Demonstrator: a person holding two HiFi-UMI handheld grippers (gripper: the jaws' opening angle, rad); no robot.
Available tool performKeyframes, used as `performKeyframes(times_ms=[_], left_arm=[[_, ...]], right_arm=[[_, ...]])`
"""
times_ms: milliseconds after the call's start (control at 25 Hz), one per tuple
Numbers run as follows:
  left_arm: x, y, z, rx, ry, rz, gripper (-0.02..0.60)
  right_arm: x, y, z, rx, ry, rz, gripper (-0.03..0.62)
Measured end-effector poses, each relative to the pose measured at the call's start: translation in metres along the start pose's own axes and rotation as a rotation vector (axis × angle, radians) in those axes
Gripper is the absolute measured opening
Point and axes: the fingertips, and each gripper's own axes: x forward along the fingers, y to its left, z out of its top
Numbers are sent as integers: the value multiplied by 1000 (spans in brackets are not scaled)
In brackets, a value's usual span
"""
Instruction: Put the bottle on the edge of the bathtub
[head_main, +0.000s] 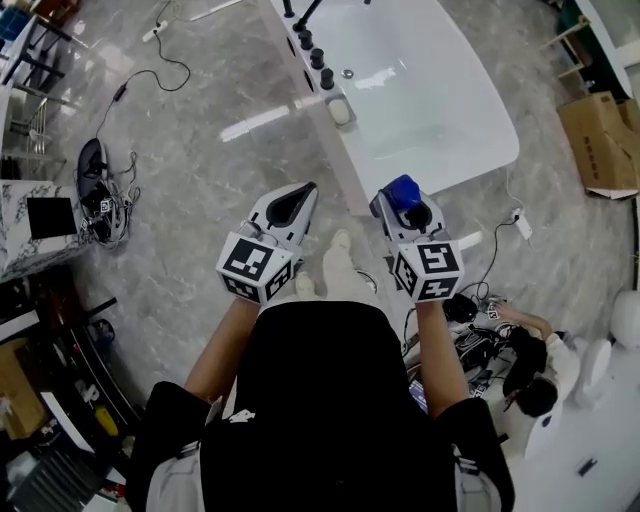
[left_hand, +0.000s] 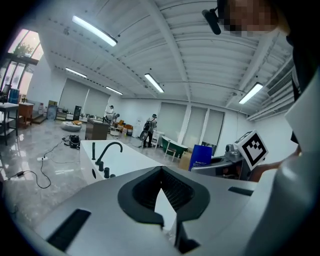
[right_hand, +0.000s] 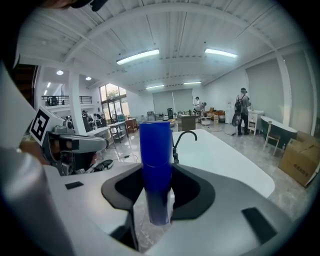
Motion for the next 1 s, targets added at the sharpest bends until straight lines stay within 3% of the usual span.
performKeyframes(times_ms=[360,1000], left_arm=[[66,35,-44,-53,96,47,12],[123,79,-146,-114,242,93,12]], right_arm=[[65,-42,-34,5,116,58,166],[138,-86,-132,4,285,99,166]])
